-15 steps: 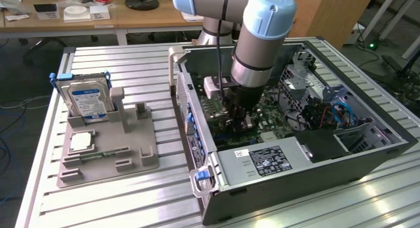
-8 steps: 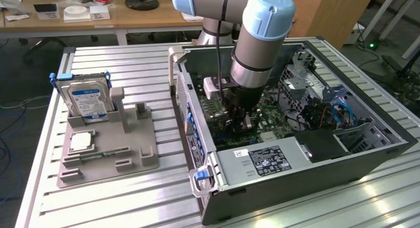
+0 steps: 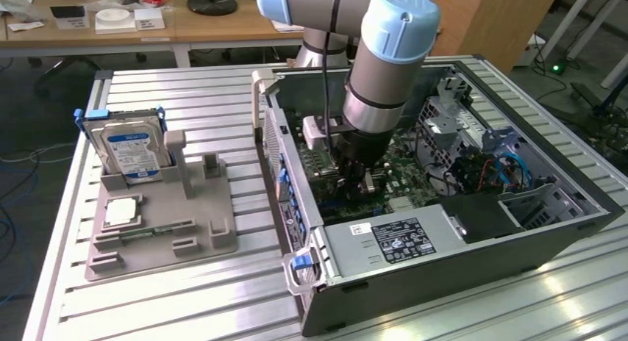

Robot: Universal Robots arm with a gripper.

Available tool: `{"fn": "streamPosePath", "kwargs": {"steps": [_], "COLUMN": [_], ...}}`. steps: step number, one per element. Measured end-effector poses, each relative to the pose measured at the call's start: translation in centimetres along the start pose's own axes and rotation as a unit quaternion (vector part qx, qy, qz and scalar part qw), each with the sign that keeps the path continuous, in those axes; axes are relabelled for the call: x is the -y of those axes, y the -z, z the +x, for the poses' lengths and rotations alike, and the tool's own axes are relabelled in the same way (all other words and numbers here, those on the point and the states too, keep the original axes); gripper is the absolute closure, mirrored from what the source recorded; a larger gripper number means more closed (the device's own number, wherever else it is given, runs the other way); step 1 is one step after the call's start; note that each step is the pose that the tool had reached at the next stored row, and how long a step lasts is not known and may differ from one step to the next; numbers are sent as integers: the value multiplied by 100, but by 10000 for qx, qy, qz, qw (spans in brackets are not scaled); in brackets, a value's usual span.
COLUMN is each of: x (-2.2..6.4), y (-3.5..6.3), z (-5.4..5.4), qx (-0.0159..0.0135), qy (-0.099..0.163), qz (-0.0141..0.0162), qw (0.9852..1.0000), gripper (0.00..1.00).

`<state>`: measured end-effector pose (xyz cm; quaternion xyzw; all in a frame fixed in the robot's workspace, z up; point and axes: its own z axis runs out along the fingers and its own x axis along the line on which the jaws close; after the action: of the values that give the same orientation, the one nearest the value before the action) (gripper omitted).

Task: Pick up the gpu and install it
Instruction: 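Insert the gpu into the slot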

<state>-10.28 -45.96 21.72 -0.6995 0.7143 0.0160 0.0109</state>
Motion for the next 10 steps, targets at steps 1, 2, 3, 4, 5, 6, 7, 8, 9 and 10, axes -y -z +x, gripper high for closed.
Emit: {"fn": "streamPosePath", "kwargs": {"steps": [1, 2, 3, 4, 5, 6, 7, 8, 9, 10], "x": [2, 3, 3, 2, 2, 2, 2, 2, 1, 1], "y": [7, 9, 10, 19, 34, 62, 91, 130, 178, 222], "z": [1, 4, 3, 3, 2, 2, 0, -1, -3, -5], "qx": [-9, -12, -10, -12, -12, -12, -12, -11, -11, -11], "qy": [2, 4, 4, 3, 3, 3, 3, 3, 4, 4], "qz": [-3, -4, -3, -4, -4, -4, -4, -4, -3, -2], "qw": [10000, 10000, 10000, 10000, 10000, 10000, 10000, 10000, 10000, 10000], "gripper": [65, 65, 65, 65, 65, 65, 65, 65, 65, 65]}}
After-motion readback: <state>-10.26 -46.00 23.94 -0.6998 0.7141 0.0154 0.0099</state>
